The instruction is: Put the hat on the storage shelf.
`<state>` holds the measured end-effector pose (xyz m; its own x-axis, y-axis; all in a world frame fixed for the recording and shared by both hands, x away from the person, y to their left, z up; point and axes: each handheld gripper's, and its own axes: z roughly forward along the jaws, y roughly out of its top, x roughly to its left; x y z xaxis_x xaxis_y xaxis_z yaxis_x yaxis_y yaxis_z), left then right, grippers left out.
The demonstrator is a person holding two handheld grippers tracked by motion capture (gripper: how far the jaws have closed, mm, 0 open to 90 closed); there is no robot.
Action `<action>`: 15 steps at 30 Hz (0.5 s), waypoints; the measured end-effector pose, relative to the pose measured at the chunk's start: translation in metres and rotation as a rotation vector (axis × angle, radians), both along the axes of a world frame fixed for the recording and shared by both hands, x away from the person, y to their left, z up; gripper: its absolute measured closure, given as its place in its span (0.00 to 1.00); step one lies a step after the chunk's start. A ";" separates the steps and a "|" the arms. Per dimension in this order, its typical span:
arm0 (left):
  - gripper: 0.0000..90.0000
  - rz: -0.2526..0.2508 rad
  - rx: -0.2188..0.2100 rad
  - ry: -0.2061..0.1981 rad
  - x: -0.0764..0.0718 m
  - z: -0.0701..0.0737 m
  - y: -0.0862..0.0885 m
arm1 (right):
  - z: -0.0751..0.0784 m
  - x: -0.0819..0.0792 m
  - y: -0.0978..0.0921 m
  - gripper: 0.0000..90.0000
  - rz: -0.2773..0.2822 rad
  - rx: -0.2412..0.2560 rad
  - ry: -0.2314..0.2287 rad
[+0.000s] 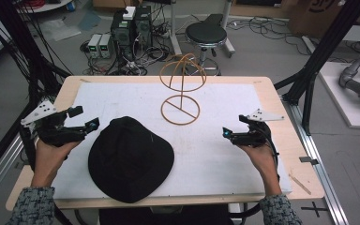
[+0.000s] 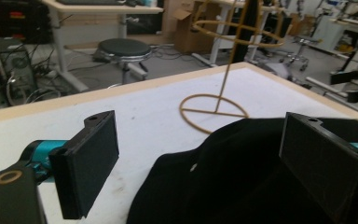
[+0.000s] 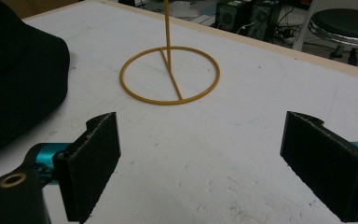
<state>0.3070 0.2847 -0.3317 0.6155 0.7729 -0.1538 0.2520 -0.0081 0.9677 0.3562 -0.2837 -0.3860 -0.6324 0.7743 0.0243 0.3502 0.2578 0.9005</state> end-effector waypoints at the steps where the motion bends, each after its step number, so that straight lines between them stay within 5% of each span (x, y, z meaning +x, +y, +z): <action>1: 0.13 -0.010 -0.003 0.000 -0.001 0.002 -0.002 | 0.000 0.000 0.000 0.13 0.000 -0.003 -0.003; 11: 0.16 -0.118 -0.068 -0.046 -0.009 0.013 -0.016 | 0.000 -0.001 -0.001 0.13 -0.002 0.001 0.004; 15: 0.16 -0.163 -0.050 -0.060 -0.012 0.017 -0.028 | 0.000 0.000 -0.002 0.13 -0.006 0.007 -0.002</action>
